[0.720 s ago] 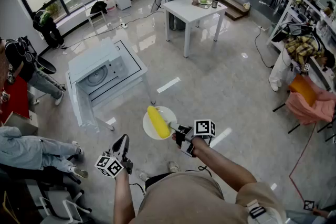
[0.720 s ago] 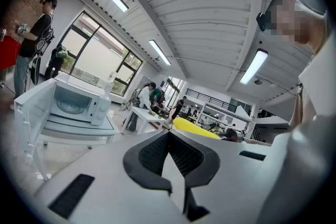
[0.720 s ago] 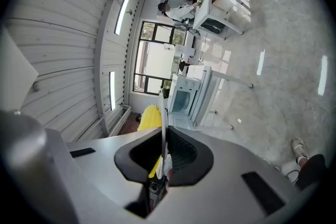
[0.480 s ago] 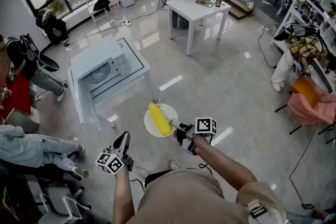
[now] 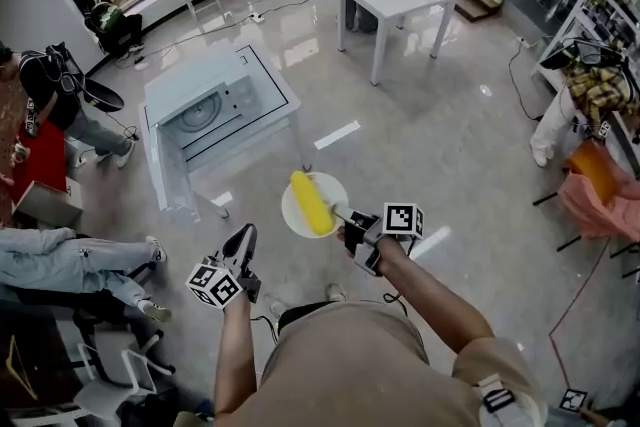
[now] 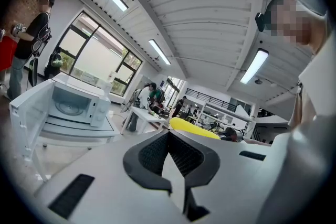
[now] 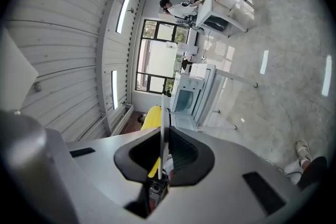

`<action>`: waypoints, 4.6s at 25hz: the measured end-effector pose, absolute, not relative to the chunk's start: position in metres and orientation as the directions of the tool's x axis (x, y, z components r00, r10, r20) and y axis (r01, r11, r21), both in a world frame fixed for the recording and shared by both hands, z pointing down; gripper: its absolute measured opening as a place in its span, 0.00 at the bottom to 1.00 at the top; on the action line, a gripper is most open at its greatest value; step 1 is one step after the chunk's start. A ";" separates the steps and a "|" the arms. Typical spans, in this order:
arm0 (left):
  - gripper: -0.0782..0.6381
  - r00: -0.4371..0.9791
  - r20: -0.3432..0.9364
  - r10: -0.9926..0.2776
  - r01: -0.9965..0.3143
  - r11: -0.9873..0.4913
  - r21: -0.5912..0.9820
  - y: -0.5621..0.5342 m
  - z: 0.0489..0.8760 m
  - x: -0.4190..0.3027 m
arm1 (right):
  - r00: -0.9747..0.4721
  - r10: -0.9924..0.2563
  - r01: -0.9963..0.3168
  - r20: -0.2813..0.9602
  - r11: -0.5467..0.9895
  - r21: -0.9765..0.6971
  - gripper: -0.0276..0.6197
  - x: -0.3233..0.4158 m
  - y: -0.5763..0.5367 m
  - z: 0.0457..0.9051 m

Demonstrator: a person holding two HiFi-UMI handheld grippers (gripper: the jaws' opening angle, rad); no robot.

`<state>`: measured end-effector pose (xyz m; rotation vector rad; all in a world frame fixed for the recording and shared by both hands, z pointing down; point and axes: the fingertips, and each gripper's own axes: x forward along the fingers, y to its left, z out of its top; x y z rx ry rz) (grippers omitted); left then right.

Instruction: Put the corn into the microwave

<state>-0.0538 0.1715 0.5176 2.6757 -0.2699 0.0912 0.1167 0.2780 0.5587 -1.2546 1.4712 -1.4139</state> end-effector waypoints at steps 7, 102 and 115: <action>0.11 0.976 0.118 -0.183 -0.216 -0.880 0.422 0.167 0.516 -0.056 | -0.264 -0.957 -0.149 0.115 -0.077 -0.986 0.09 0.118 0.272 0.558; 0.17 0.782 0.391 -0.485 -0.612 -0.716 0.337 -0.325 0.607 -0.025 | -0.442 -0.863 -0.185 0.246 -0.180 -0.966 0.09 0.114 -0.396 0.836; 0.17 0.753 0.421 -0.506 -0.646 -0.689 0.327 -0.337 0.615 -0.031 | -0.423 -0.865 -0.165 0.270 -0.219 -0.962 0.09 0.116 -0.428 0.865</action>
